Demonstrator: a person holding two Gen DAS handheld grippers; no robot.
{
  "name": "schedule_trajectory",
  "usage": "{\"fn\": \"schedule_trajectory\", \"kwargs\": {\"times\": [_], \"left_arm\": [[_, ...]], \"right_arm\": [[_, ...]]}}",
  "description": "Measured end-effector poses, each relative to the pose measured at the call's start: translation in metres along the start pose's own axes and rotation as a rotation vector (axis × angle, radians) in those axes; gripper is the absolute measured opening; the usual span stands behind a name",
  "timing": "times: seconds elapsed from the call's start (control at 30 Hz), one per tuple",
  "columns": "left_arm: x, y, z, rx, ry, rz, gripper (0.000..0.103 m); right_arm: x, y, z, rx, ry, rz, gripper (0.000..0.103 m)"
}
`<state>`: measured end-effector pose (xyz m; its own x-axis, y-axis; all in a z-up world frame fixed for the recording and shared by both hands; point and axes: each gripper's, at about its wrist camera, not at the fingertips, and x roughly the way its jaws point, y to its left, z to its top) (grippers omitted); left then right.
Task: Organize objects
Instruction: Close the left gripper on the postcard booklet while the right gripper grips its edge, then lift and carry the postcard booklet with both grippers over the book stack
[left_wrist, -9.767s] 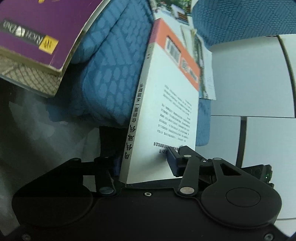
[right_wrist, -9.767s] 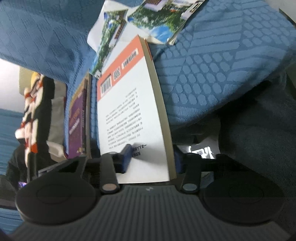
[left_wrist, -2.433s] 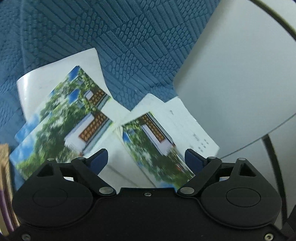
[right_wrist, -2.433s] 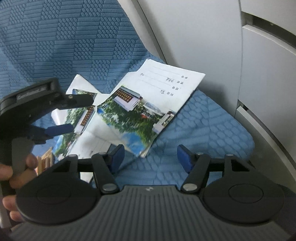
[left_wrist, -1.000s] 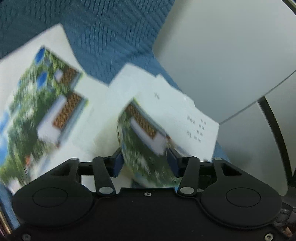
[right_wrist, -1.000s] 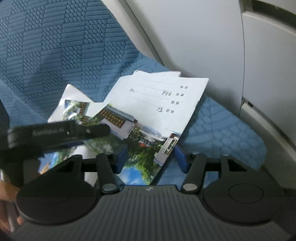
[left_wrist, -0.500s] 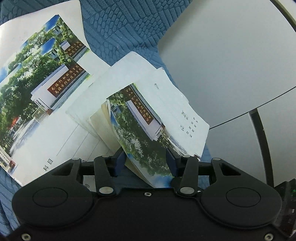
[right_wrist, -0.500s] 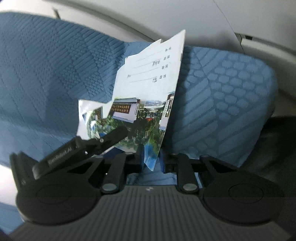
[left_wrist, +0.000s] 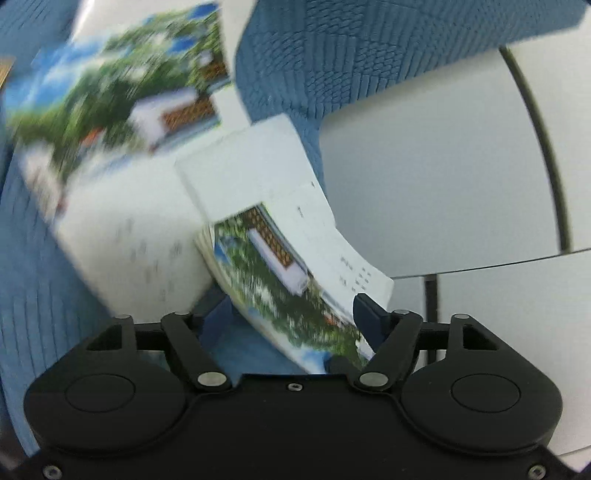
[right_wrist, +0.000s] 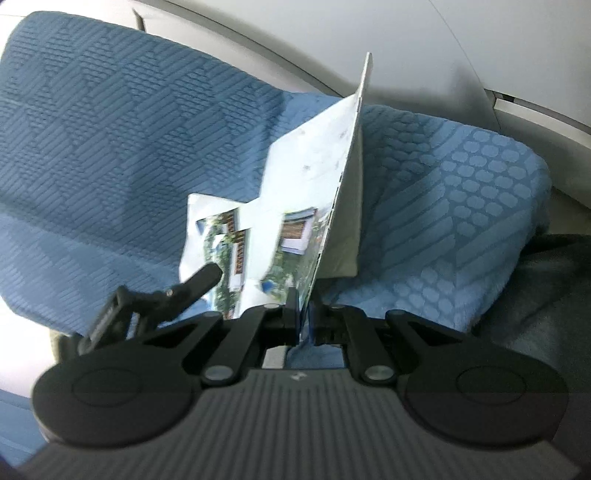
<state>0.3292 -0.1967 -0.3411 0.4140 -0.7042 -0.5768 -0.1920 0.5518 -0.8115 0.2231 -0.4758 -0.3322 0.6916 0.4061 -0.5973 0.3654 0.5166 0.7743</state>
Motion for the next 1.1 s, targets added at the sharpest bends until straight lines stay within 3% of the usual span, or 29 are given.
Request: {"fn": "schedule_trajectory", "kwargs": {"times": [0.23,0.53,0.7,0.77,0.83,0.97,1.1], "left_arm": [[-0.005,0.040,-0.049,-0.216,0.011,-0.139,0.073],[-0.005,0.076,-0.056,-0.364,-0.015,-0.262,0.067],[-0.008,0.084,-0.061,-0.401,-0.026,-0.294,0.051],[-0.008,0.084,-0.063,-0.405,-0.021,-0.291,0.028],[-0.009,0.081,-0.063,-0.391,-0.009,-0.279,0.013],[-0.023,0.064,-0.067,-0.318,-0.024,-0.196,0.005],[-0.034,0.044,-0.072,-0.228,-0.052,-0.146,0.004]], "right_arm": [[-0.028,0.012,-0.016,-0.009,0.030,0.038,0.008],[-0.055,0.016,-0.037,0.050,0.113,0.110,0.008],[-0.066,0.019,-0.045,0.059,0.168,0.142,0.008],[-0.069,0.019,-0.047,0.056,0.184,0.146,0.008],[-0.071,0.018,-0.047,0.052,0.194,0.145,0.008],[-0.075,0.013,-0.043,0.061,0.191,0.127,0.009],[-0.080,0.008,-0.039,0.067,0.162,0.100,0.009]]}}
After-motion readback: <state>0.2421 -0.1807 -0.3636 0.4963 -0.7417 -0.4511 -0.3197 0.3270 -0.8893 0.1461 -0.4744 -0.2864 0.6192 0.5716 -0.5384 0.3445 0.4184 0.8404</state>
